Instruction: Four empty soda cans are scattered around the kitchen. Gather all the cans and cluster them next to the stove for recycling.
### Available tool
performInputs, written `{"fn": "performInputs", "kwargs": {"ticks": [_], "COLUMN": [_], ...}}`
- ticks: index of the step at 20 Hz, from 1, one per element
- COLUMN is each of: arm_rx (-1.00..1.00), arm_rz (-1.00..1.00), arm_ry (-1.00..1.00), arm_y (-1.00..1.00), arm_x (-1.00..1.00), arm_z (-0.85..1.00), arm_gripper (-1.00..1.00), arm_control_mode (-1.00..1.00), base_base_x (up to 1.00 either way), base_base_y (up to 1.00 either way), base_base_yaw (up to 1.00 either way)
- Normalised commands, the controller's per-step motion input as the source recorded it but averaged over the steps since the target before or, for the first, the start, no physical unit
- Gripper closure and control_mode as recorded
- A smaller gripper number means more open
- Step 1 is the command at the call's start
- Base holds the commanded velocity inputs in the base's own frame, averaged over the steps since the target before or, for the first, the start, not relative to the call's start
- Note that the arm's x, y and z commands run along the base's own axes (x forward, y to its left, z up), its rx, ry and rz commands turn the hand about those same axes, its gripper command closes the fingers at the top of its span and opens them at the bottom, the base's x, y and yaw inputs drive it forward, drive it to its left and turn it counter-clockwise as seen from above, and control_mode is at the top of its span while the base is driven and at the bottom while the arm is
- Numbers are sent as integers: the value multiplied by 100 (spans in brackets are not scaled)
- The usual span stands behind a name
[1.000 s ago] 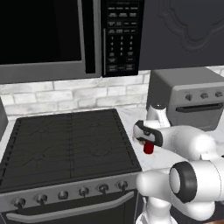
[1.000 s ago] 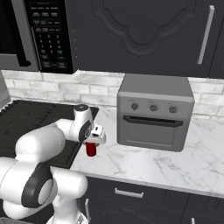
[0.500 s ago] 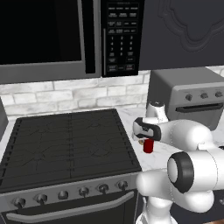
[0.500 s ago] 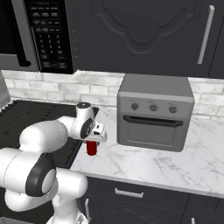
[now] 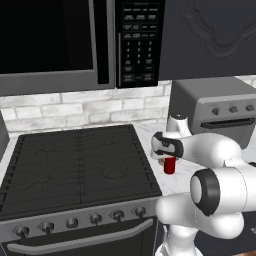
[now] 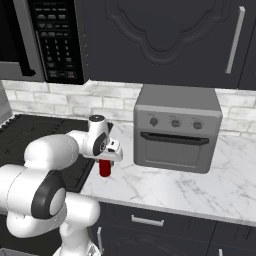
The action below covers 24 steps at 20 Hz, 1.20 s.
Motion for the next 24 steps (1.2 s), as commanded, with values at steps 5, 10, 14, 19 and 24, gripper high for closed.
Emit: {"fn": "performInputs", "kwargs": {"ticks": [5, 10, 14, 19, 24], "arm_rx": [0, 0, 0, 0, 0], "arm_rz": [0, 0, 0, 0, 0], "arm_ry": [0, 0, -2, -4, -4], "arm_y": [0, 0, 0, 0, 0], "arm_x": [0, 0, 0, 0, -10], "arm_z": [0, 0, 11, 42, 64], "arm_gripper": [-100, -100, -100, -100, -100], "arm_control_mode": [-100, -100, -100, -100, -100], "base_base_x": [0, 0, 0, 0, 0], "base_base_y": [0, 0, 0, 0, 0], "base_base_yaw": [0, 0, 0, 0, 0]}}
